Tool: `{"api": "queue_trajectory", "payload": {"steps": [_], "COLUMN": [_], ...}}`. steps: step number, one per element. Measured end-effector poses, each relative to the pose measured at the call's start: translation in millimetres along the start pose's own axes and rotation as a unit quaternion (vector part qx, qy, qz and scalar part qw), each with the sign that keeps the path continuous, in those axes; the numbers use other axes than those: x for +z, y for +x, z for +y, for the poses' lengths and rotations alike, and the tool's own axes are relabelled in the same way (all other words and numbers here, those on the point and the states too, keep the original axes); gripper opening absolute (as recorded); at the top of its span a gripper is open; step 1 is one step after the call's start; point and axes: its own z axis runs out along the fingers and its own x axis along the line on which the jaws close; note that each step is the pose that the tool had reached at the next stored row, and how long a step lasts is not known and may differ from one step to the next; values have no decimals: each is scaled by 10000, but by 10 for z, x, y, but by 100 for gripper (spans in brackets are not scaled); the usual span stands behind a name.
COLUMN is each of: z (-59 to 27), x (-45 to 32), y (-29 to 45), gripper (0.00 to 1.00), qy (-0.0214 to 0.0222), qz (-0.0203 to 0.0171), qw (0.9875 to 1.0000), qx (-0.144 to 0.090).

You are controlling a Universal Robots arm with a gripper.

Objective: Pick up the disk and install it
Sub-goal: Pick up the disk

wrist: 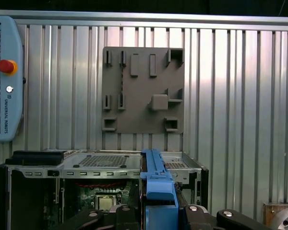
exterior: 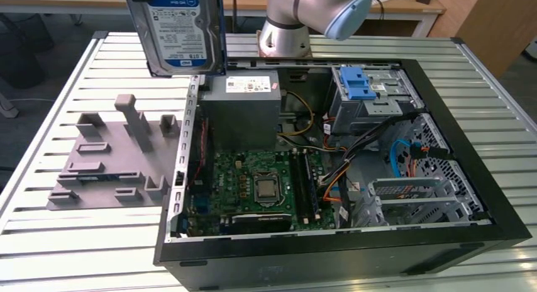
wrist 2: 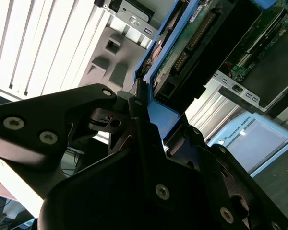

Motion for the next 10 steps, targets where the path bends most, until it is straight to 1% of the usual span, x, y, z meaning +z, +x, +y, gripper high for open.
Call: {"api": "queue_trajectory", "payload": {"steps": [10], "z": [-110], "x": [1], "y": [20], "gripper": [36], "qy": [0], "qz": [0], "qw": [10000], "qx": [0]}}
